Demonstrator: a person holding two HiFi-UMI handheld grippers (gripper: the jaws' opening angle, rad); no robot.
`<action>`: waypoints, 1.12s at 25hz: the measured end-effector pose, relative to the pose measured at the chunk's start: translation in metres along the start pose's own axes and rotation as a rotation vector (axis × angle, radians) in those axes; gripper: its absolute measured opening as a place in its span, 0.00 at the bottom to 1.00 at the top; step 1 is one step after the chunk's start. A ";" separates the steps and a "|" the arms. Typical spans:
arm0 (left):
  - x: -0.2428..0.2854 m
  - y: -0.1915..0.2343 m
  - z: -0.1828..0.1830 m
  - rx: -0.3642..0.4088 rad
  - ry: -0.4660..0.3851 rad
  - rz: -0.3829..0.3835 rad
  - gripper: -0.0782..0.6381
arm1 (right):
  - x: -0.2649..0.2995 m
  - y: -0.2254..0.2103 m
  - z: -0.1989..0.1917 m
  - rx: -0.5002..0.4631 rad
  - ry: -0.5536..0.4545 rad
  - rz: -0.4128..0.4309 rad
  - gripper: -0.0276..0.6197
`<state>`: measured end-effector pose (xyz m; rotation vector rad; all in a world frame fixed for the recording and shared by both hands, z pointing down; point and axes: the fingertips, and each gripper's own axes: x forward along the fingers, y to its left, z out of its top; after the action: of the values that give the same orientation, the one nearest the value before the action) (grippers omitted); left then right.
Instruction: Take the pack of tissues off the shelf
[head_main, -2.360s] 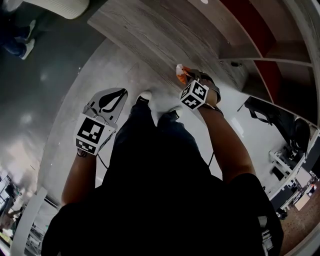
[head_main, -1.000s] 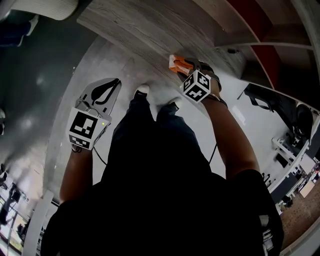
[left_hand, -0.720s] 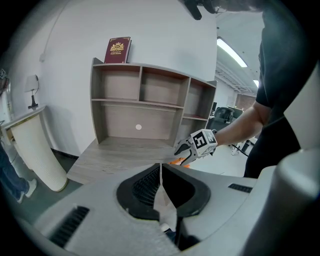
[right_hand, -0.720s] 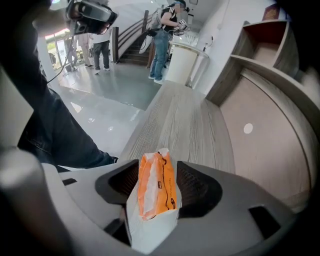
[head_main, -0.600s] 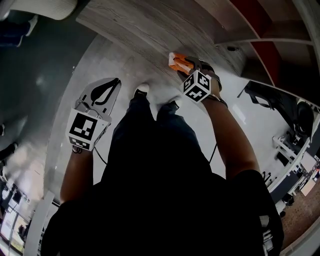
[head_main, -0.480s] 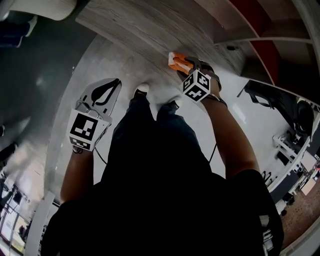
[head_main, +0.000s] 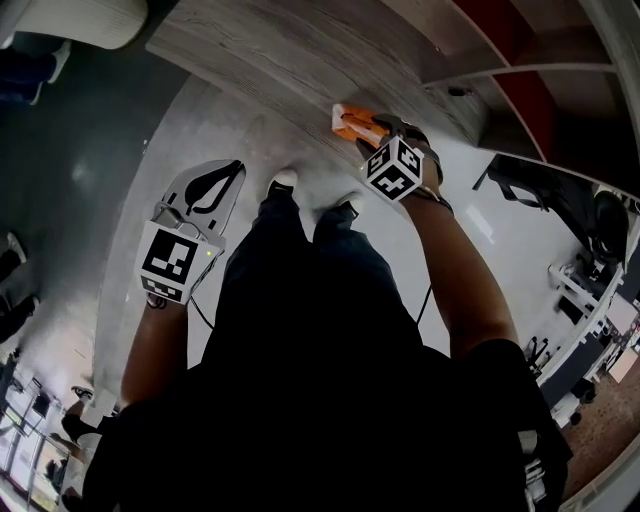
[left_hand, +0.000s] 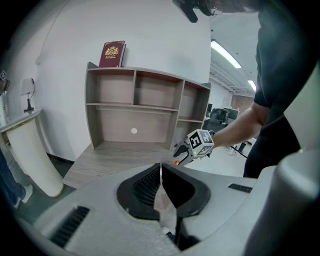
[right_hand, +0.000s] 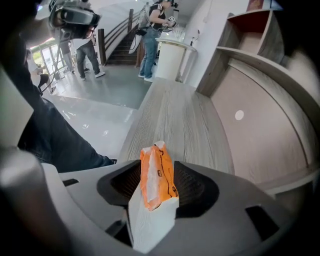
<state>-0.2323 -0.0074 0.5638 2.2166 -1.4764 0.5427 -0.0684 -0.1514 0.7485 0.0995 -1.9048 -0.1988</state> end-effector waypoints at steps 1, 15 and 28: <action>0.001 0.000 0.001 0.003 0.000 -0.003 0.15 | -0.002 -0.001 0.000 0.008 -0.002 -0.006 0.36; 0.010 -0.025 0.024 0.068 0.017 -0.053 0.15 | -0.054 -0.017 -0.019 0.152 -0.097 -0.071 0.10; 0.037 -0.074 0.062 0.121 0.009 -0.123 0.15 | -0.136 -0.023 -0.065 0.310 -0.189 -0.156 0.07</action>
<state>-0.1448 -0.0438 0.5228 2.3759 -1.3244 0.6153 0.0382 -0.1575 0.6394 0.4528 -2.1062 -0.0157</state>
